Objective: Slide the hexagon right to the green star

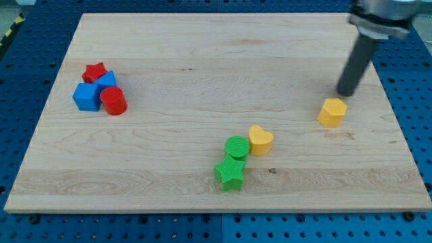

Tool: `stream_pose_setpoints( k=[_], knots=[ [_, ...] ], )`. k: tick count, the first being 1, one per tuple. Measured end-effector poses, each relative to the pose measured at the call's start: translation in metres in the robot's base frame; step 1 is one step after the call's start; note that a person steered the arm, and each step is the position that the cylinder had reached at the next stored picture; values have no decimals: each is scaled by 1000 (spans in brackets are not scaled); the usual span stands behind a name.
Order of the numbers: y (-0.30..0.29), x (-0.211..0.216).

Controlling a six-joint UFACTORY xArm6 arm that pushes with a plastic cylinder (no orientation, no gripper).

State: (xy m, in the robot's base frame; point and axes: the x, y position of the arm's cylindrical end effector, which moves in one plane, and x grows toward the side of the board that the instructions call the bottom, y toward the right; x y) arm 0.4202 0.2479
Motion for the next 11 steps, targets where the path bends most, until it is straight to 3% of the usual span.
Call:
stream_pose_setpoints(
  k=[2,8,11],
  knots=[
    [6,41],
    [-76,35],
    [-80,72]
  ],
)
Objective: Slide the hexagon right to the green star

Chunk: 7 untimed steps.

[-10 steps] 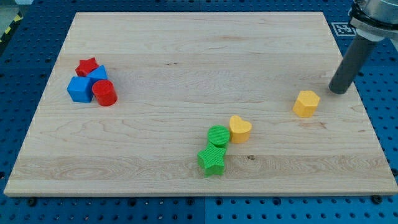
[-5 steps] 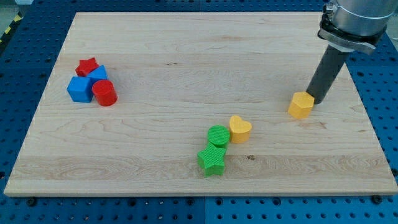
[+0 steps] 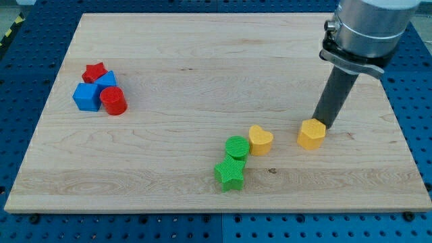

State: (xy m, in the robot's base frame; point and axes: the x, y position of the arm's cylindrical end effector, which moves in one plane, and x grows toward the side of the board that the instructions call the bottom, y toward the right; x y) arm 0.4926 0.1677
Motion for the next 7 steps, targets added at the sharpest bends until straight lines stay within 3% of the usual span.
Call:
stream_pose_setpoints(
  k=[4,7],
  knots=[
    [-23,11],
    [-49,46]
  ],
)
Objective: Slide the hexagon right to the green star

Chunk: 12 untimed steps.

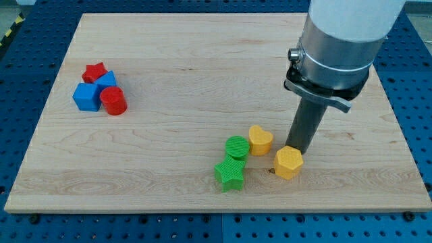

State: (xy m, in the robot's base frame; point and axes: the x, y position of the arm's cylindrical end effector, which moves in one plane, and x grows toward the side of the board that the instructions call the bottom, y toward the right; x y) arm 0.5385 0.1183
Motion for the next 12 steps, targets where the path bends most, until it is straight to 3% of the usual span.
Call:
stream_pose_setpoints(
  k=[4,6,10,12],
  knots=[
    [64,43],
    [53,50],
    [-34,50],
    [11,25]
  ],
)
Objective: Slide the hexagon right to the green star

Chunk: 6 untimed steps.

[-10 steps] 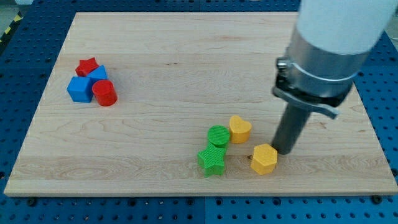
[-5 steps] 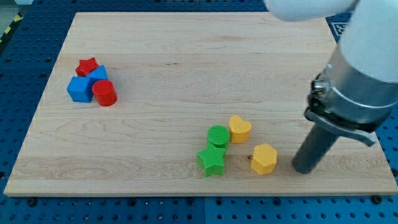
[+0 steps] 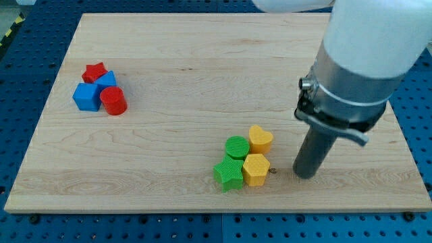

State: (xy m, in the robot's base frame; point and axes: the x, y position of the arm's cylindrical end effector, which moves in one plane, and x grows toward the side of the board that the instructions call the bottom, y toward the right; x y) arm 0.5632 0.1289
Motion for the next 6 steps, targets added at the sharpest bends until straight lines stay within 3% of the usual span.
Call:
stream_pose_setpoints(
  k=[2,3,5,6],
  knots=[
    [-32,-95],
    [-65,-86],
    [-74,-53],
    [-73,-100]
  ],
)
